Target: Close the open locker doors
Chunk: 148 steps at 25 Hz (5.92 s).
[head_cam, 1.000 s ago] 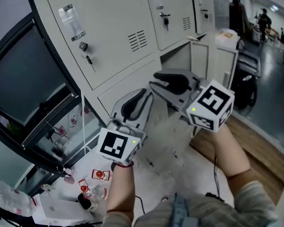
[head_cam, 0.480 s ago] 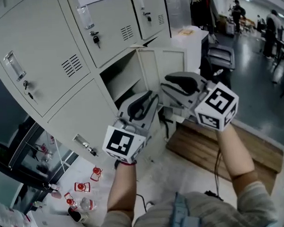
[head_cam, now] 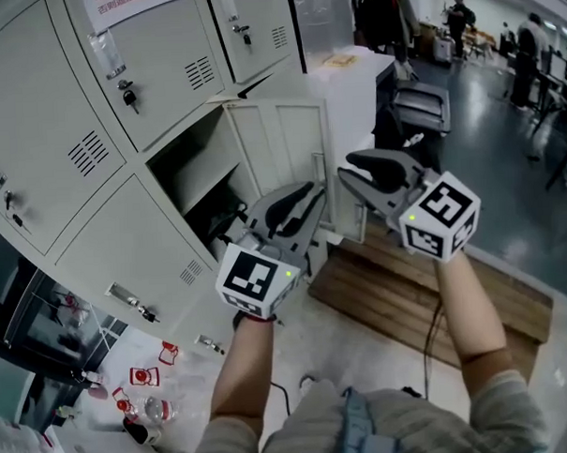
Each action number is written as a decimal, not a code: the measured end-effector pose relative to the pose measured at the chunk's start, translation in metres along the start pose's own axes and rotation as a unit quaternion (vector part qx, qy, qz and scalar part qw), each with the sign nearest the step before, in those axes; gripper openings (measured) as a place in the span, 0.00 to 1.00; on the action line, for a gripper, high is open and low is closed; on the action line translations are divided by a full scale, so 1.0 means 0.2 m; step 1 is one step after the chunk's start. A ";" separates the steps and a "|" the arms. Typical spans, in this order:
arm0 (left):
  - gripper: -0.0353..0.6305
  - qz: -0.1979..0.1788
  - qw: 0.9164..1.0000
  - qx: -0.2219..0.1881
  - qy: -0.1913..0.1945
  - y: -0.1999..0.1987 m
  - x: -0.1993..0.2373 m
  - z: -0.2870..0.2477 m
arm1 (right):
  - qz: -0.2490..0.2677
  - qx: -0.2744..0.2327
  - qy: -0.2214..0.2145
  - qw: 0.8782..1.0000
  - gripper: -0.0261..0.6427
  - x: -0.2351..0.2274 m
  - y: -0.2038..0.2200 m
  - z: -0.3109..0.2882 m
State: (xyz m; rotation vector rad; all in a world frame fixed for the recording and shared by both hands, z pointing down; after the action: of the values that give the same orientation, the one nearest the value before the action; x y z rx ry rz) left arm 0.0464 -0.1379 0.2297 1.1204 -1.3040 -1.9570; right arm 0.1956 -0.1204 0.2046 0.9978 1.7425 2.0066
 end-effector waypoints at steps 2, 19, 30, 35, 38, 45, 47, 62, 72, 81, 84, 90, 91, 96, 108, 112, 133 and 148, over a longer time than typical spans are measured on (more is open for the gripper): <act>0.15 0.000 1.000 -0.001 0.005 0.03 0.01 -0.06 | -0.005 -0.003 0.003 1.000 0.17 -0.05 0.04 0.00; 0.15 -0.018 0.999 0.003 0.048 0.33 0.29 -0.49 | -0.038 0.023 0.014 0.999 0.17 -0.51 0.40 -0.27; 0.15 -0.006 0.999 0.020 0.037 0.44 0.32 -0.65 | -0.064 0.027 -0.040 0.997 0.17 -0.71 0.59 -0.38; 0.15 -0.014 0.999 0.031 -0.018 0.42 0.33 -0.70 | -0.063 0.018 -0.117 0.991 0.17 -0.80 0.62 -0.42; 0.15 -0.013 0.997 0.040 -0.060 0.42 0.32 -0.73 | -0.059 0.019 -0.177 0.982 0.17 -0.85 0.63 -0.46; 0.15 -0.011 0.985 0.074 -0.154 0.45 0.26 -0.72 | -0.065 -0.008 -0.282 0.957 0.17 -0.90 0.64 -0.49; 0.15 -0.015 0.980 0.080 -0.182 0.46 0.24 -0.68 | -0.056 -0.018 -0.301 0.952 0.17 -0.87 0.63 -0.50; 0.15 -0.042 0.939 0.135 -0.313 0.35 0.19 -0.30 | -0.009 -0.084 -0.398 0.914 0.17 -0.40 0.51 -0.64; 0.15 -0.040 0.928 0.145 -0.340 0.32 0.31 0.04 | -0.019 -0.089 -0.425 0.901 0.17 -0.10 0.41 -0.85; 0.15 -0.042 0.921 0.155 -0.355 0.33 0.51 0.31 | -0.015 -0.070 -0.420 0.904 0.17 0.12 0.34 -1.06; 0.15 -0.044 0.919 0.161 -0.357 0.34 0.58 0.38 | -0.015 -0.061 -0.415 0.907 0.17 0.18 0.33 -1.13; 0.15 -0.046 0.911 0.172 -0.371 0.37 0.73 0.51 | -0.010 -0.076 -0.402 0.912 0.17 0.27 0.30 -1.30; 0.15 -0.048 0.910 0.174 -0.374 0.38 0.76 0.53 | -0.008 -0.081 -0.400 0.913 0.17 0.28 0.30 -1.33; 0.15 -0.045 0.908 0.171 -0.379 0.42 0.90 0.61 | -0.006 -0.073 -0.390 0.918 0.17 0.33 0.29 -1.47; 0.15 -0.034 0.914 0.170 -0.366 0.50 1.09 0.75 | -0.013 -0.063 -0.351 0.934 0.17 0.39 0.31 -1.77; 0.15 -0.034 0.918 0.161 -0.360 0.49 1.10 0.76 | -0.021 -0.055 -0.340 0.939 0.17 0.40 0.33 -1.82; 0.15 -0.026 0.939 0.134 -0.315 0.48 1.02 0.52 | 0.005 -0.072 -0.330 0.941 0.17 0.23 0.32 -1.60; 0.15 0.006 0.970 0.116 -0.213 0.67 0.71 -0.53 | -0.006 0.001 -0.275 0.961 0.17 -0.65 0.65 -1.01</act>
State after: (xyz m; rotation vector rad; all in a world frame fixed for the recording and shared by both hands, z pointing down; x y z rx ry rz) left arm 0.0614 -0.3529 0.2844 0.8094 -1.7965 -2.1542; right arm 0.1812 -0.3814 0.2841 1.3774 1.4336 1.5133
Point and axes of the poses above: the fingertips, and each gripper's own axes: z backward along the fingers, x to its left, y out of its underside, the point moved 7 cm from there along z, backward along the fingers, and after that the axes turned 6 degrees about -y, right-handed, at the moved point
